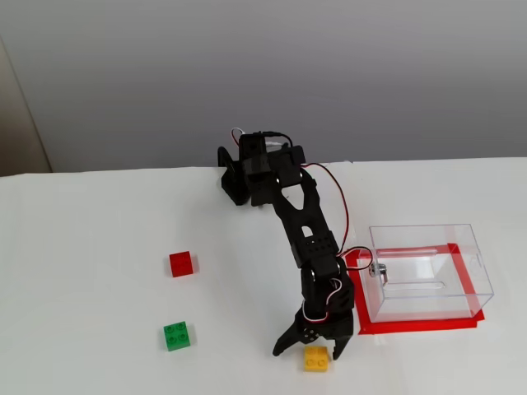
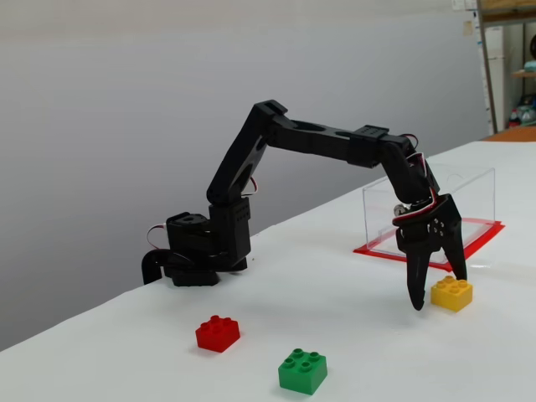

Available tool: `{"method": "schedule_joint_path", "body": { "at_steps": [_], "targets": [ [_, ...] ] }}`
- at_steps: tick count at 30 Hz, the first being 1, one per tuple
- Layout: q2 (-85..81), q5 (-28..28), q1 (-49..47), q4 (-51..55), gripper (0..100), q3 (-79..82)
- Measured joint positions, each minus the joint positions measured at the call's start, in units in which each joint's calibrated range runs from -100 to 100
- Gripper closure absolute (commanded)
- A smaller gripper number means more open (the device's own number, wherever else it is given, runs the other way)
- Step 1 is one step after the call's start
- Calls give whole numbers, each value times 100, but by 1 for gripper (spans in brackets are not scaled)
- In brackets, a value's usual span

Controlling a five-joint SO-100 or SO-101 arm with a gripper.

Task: Pick the yellow lego brick and place it into the transparent box

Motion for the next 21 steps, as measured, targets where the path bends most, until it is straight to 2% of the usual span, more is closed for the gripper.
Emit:
{"method": "schedule_joint_path", "body": {
  "at_steps": [13, 18, 21],
  "targets": [
    [0, 0, 0, 0, 54, -44],
    [51, 0, 0, 0, 68, -44],
    [51, 5, 0, 0, 74, -44]
  ]
}}
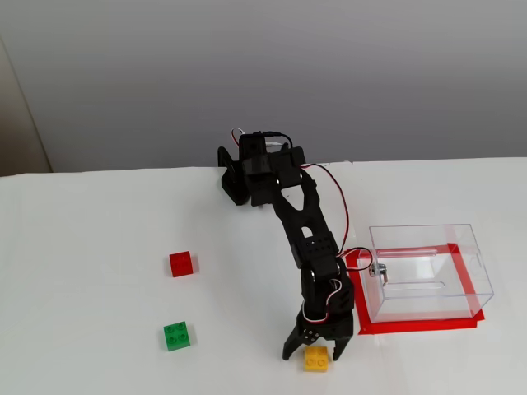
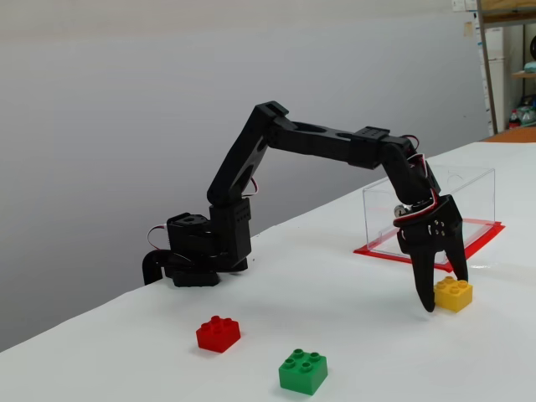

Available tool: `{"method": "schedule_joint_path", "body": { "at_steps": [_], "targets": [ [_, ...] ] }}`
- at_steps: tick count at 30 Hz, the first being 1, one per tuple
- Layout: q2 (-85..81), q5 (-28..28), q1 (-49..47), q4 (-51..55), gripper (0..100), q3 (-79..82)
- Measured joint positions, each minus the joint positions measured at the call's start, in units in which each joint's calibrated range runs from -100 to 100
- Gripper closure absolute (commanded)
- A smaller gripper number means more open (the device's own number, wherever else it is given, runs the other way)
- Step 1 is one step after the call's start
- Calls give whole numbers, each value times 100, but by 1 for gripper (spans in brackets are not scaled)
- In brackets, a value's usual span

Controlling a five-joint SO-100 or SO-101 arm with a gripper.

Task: Pick the yellow lego brick and place it into the transparent box

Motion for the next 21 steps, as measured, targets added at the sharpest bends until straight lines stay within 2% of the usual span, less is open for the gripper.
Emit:
{"method": "schedule_joint_path", "body": {
  "at_steps": [9, 15, 21],
  "targets": [
    [0, 10, 0, 0, 74, 0],
    [0, 15, 0, 0, 84, 0],
    [0, 20, 0, 0, 83, 0]
  ]
}}
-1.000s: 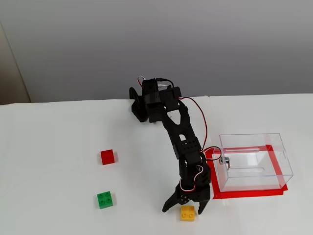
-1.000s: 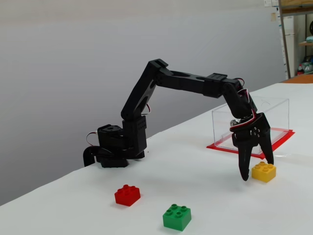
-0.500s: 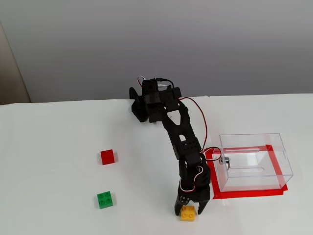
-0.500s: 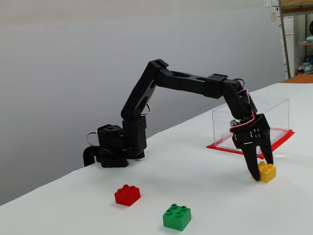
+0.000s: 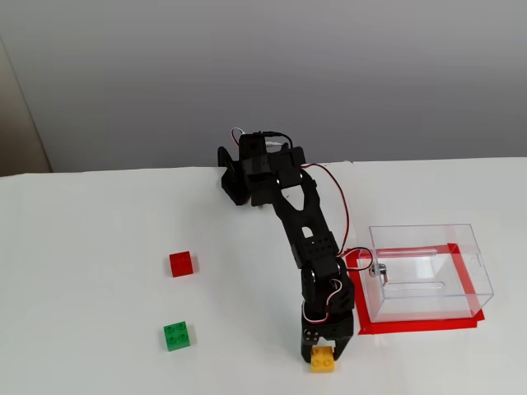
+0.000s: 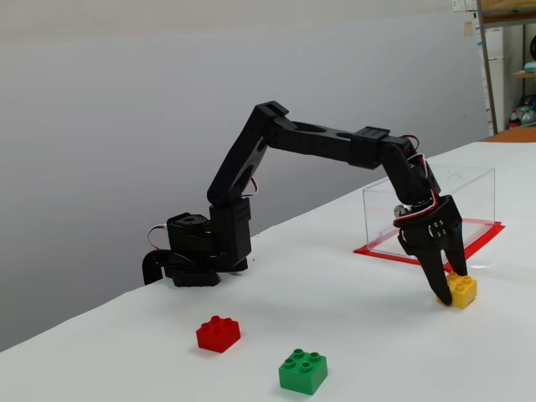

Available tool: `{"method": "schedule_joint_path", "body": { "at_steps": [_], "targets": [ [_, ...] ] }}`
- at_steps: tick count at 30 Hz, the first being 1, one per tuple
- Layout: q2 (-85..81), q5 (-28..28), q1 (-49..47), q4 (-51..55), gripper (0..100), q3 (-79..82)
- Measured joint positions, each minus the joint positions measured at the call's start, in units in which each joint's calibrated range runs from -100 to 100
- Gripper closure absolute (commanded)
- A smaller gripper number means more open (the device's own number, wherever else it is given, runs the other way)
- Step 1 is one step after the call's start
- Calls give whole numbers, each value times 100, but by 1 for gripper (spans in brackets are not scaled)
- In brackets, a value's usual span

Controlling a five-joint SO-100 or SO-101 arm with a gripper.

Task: Pick the yellow lego brick and place it into the transparent box

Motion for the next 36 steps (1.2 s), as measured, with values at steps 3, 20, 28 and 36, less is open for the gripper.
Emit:
{"method": "schedule_joint_path", "body": {
  "at_steps": [3, 20, 28, 36],
  "targets": [
    [0, 0, 0, 0, 84, 0],
    [-347, 20, -150, 9, 84, -44],
    [-1074, 20, -150, 9, 84, -53],
    [-1844, 20, -385, 386, 84, -53]
  ]
}}
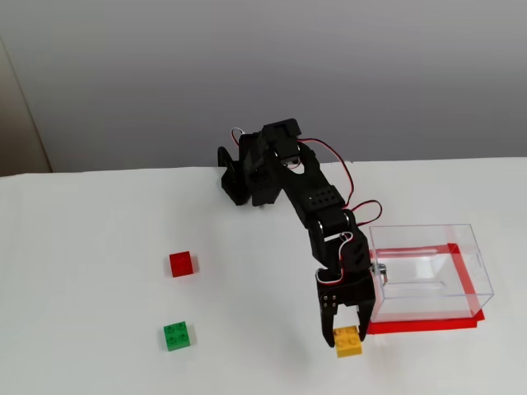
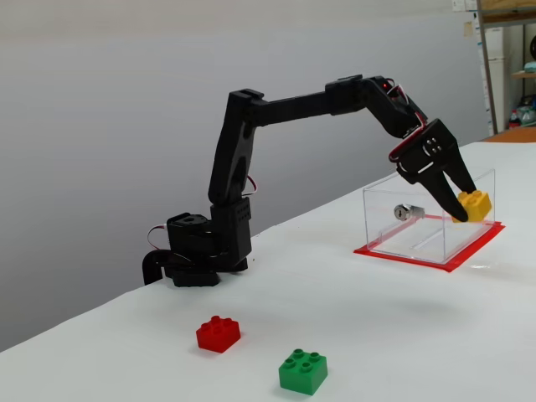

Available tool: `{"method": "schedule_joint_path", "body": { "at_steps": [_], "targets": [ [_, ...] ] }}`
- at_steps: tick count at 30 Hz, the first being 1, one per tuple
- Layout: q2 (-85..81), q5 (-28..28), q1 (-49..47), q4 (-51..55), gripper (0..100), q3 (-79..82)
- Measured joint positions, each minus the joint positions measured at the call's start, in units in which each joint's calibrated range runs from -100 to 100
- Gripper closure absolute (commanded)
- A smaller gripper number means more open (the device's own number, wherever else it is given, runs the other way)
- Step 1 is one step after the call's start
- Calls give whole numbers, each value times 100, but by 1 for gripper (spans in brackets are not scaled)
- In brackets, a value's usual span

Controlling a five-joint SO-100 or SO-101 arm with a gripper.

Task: Pick the yellow lego brick and place it into the transparent box

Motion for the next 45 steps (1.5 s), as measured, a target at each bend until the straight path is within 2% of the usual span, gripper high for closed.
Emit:
{"method": "schedule_joint_path", "body": {
  "at_steps": [6, 17, 45],
  "targets": [
    [-592, 0, -160, 566, 84, 0],
    [-1531, 0, -791, 608, 84, 0],
    [-1480, 0, -3707, 608, 84, 0]
  ]
}}
